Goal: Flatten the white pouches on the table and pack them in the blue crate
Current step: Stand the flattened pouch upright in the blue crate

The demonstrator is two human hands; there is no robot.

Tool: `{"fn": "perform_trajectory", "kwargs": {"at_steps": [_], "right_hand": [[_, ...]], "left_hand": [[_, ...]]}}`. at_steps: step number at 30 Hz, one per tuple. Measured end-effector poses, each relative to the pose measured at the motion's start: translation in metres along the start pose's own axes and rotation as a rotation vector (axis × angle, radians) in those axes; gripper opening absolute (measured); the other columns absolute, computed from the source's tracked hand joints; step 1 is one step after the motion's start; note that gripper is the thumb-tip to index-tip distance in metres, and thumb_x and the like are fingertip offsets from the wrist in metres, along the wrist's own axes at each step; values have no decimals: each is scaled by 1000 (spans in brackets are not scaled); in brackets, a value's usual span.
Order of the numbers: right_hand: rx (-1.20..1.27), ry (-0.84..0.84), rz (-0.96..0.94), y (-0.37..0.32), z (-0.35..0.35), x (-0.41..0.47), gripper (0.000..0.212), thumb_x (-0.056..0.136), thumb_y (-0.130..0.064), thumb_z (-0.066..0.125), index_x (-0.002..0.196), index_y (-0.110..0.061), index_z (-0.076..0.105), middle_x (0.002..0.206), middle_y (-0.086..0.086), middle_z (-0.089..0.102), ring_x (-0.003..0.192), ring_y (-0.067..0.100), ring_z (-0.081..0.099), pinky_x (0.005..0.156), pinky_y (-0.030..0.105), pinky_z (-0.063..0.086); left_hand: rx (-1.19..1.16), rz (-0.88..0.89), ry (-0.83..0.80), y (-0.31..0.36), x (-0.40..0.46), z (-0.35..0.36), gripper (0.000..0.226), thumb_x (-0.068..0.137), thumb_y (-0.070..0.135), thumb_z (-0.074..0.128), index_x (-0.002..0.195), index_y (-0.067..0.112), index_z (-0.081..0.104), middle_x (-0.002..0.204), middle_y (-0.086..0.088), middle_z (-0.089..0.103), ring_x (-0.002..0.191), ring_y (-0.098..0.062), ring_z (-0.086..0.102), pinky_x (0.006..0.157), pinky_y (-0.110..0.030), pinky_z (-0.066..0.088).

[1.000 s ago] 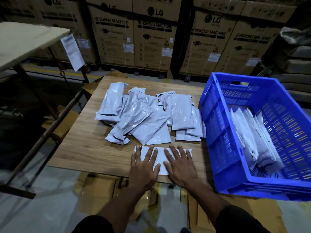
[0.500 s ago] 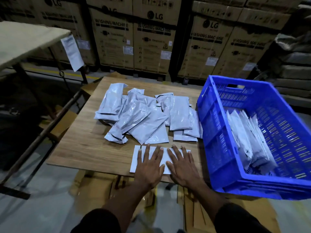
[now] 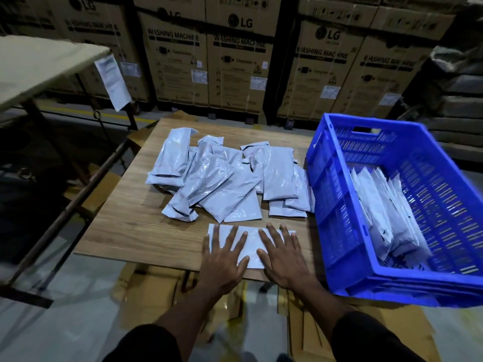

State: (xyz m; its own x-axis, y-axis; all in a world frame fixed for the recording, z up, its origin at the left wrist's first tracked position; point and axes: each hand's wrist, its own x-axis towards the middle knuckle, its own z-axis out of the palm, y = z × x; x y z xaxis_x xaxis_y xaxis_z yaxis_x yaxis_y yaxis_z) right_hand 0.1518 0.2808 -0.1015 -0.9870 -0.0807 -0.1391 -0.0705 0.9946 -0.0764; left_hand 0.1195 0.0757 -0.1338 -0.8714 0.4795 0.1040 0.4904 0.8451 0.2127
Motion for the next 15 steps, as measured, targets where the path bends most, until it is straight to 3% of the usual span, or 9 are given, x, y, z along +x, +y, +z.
{"fn": "perform_trajectory", "kwargs": {"at_steps": [2, 6, 10, 12, 15], "right_hand": [[-1, 3, -3, -1, 0, 0, 64, 102, -57, 16, 158, -26, 23, 165, 2, 18, 152, 37, 10, 120, 56, 10], [-31, -34, -96, 2, -5, -7, 76, 98, -69, 17, 159, -31, -6, 166, -3, -17, 150, 32, -22, 118, 60, -9], [-166, -20, -325, 13, -14, -18, 69, 101, -62, 26, 160, -29, 11, 168, -2, -1, 153, 34, -6, 117, 66, 3], [-156, -50, -358, 17, -16, -18, 66, 101, -51, 30, 159, -28, 13, 168, -1, 2, 153, 34, 1, 118, 63, 12], [-132, -80, -346, 16, -20, -15, 69, 96, -42, 36, 159, -25, 12, 168, 1, 4, 153, 34, 6, 118, 60, 16]], "left_hand": [[11, -47, -11, -7, -6, -3, 66, 99, 61, 36, 157, 30, 37, 166, -3, 28, 150, -49, 19, 114, -67, 24], [12, -46, -15, -8, -8, -4, 66, 98, 62, 37, 156, 31, 38, 166, -2, 27, 150, -49, 19, 115, -66, 23], [44, 34, -36, -24, 3, -2, 66, 98, 64, 34, 158, 35, 33, 168, 2, 22, 151, -47, 17, 116, -66, 19], [68, 60, -74, -30, 8, 0, 67, 99, 67, 25, 159, 39, 24, 170, 6, 14, 153, -45, 10, 116, -66, 13], [54, 42, -89, -28, 9, -3, 71, 99, 70, 17, 159, 35, 27, 169, 5, 16, 154, -41, 10, 116, -66, 8]]}}
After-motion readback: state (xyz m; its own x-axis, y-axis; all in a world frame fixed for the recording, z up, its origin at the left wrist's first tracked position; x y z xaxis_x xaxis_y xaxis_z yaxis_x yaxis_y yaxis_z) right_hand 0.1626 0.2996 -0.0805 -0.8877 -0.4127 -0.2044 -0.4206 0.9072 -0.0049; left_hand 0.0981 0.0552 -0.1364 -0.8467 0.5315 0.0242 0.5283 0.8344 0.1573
